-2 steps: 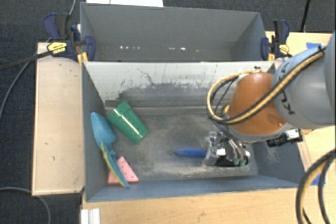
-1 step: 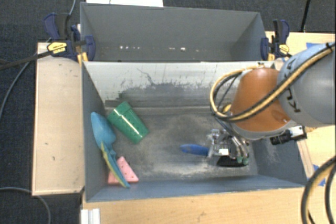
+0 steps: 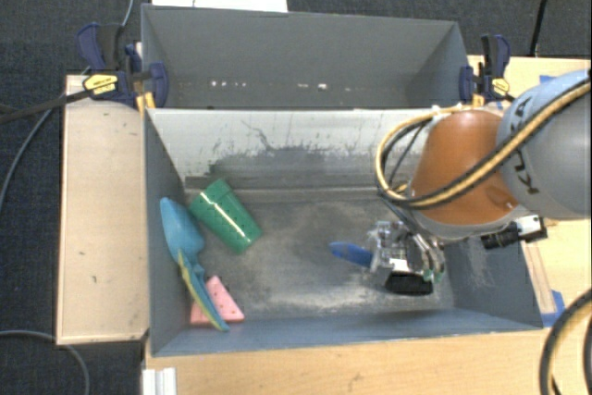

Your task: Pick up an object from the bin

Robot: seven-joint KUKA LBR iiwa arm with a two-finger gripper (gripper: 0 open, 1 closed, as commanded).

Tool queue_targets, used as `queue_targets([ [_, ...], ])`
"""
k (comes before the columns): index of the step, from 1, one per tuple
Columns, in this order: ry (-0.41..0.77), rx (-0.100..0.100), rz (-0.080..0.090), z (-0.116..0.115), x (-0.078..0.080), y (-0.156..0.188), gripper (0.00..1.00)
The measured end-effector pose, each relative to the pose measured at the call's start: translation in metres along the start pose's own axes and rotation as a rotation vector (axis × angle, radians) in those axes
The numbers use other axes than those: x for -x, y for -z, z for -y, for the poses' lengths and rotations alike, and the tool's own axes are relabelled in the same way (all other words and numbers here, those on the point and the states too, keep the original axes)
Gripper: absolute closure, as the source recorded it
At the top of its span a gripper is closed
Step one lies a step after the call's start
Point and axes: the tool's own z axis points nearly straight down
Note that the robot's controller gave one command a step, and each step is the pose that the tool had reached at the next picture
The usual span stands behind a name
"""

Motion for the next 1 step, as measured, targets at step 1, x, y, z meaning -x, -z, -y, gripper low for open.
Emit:
queue_targets([
  [1,0.0,0.0,0.004,-0.0002,0.001,0.0135,1.0],
])
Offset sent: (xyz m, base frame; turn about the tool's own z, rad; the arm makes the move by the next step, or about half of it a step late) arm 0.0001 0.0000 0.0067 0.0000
